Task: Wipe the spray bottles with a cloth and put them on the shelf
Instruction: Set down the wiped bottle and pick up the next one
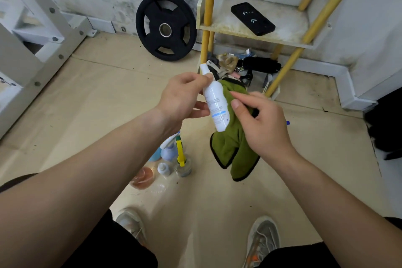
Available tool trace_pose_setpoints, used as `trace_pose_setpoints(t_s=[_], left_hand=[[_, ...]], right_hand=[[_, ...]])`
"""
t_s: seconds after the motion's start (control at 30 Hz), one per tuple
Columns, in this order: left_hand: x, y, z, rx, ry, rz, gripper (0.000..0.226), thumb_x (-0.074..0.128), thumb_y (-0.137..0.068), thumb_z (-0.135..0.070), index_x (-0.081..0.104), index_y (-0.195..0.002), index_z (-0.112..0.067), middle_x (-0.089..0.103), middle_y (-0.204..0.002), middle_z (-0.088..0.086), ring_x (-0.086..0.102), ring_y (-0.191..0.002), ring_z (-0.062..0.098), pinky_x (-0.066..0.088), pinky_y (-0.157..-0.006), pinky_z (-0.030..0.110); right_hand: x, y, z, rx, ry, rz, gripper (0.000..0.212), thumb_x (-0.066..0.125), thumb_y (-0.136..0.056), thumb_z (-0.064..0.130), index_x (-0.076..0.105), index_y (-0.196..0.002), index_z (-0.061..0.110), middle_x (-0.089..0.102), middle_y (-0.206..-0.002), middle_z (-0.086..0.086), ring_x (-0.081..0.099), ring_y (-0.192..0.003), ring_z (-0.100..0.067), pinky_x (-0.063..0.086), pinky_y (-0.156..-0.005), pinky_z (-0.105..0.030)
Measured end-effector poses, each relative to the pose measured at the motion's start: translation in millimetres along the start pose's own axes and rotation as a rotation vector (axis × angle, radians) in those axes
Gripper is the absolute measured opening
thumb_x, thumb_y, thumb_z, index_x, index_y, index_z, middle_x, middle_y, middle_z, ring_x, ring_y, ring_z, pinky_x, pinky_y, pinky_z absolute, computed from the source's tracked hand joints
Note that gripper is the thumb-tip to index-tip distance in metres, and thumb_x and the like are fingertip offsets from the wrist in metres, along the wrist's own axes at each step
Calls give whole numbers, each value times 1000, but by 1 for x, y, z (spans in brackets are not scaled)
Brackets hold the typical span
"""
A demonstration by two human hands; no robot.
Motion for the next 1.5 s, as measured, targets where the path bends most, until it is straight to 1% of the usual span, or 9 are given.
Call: trace_pose_setpoints(t_s=[0.13, 0.4, 0.53, 0.67, 0.83, 1.0, 1.13, 1.4, 1.5], left_hand=[[9, 4, 3, -4, 4, 78, 31, 61, -98, -40, 61, -102, -10, 66, -89, 1, 66, -62, 15, 58, -61, 30], [3, 3, 1, -80, 118, 30, 25, 62, -98, -35, 58, -102, -10, 68, -95, 11, 72, -65, 28, 62, -63, 37], [-9, -3, -6, -68, 98, -32, 28, 63, -97, -38, 62, -102, -10, 67, -98, 10, 70, -66, 28, 64, -70, 44], [-8, 1, -5, -64, 69, -12, 27, 63, -97, -39, 63, -99, -12, 68, -95, 8, 70, -65, 24, 63, -66, 37], [9, 11, 6, -80, 69, 72, 24, 62, -98, -38, 61, -99, -13, 69, -92, 9, 70, -68, 25, 62, -64, 36], [-4, 2, -6, -39, 92, -20, 22, 64, -97, -36, 65, -95, -14, 70, -90, 5, 69, -61, 19, 58, -59, 30], [-1, 3, -2, -5, 61, 73, 19, 63, -97, -34, 66, -103, -16, 70, -89, 1, 69, -68, 17, 57, -62, 28], [10, 12, 7, -6, 50, 270, 23, 59, -100, -27, 72, -114, -15, 75, -101, 4, 73, -89, 19, 60, -76, 28], [15, 16, 9, 5, 36, 291, 26, 59, -100, -24, 71, -119, -10, 75, -106, 11, 73, -91, 20, 60, -77, 27]], right_hand=[[-1, -6, 3, 71, -44, -12, 27, 63, -100, 21, 73, -124, 18, 68, -100, 14, 63, -100, -4, 45, -82, -13], [-4, 4, 10, -419, 370, 48, 28, 62, -97, 23, 75, -121, 18, 65, -109, -3, 64, -92, -27, 54, -69, -40], [-4, 11, 13, -493, 449, 84, 29, 57, -98, 28, 76, -118, 20, 67, -109, -3, 64, -90, -31, 54, -66, -42], [-6, 13, 13, -532, 494, 56, 27, 57, -97, 28, 78, -113, 20, 69, -109, -4, 65, -88, -32, 54, -61, -38], [-5, 9, 14, -481, 554, -23, 26, 61, -97, 24, 76, -118, 19, 68, -107, -5, 64, -84, -32, 52, -58, -36], [-4, 12, 10, -449, 445, 51, 28, 61, -96, 28, 76, -118, 20, 67, -108, -2, 65, -89, -28, 56, -64, -41], [-4, 13, 5, -337, 306, 65, 25, 65, -95, 27, 77, -116, 21, 66, -101, 3, 63, -89, -19, 55, -67, -40], [-10, 0, 9, -205, 144, -128, 26, 66, -97, 21, 74, -121, 14, 68, -107, 2, 64, -99, -11, 54, -84, -30], [-12, -4, 10, -144, 77, -157, 27, 67, -96, 20, 74, -121, 14, 67, -111, 6, 66, -110, -18, 54, -95, -38]])
Point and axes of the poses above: each hand's wrist, its own y-axis away from the middle knuckle, its own x-axis out of the palm, z = x × y, the point moved 1 cm from there along -y, towards the middle knuckle
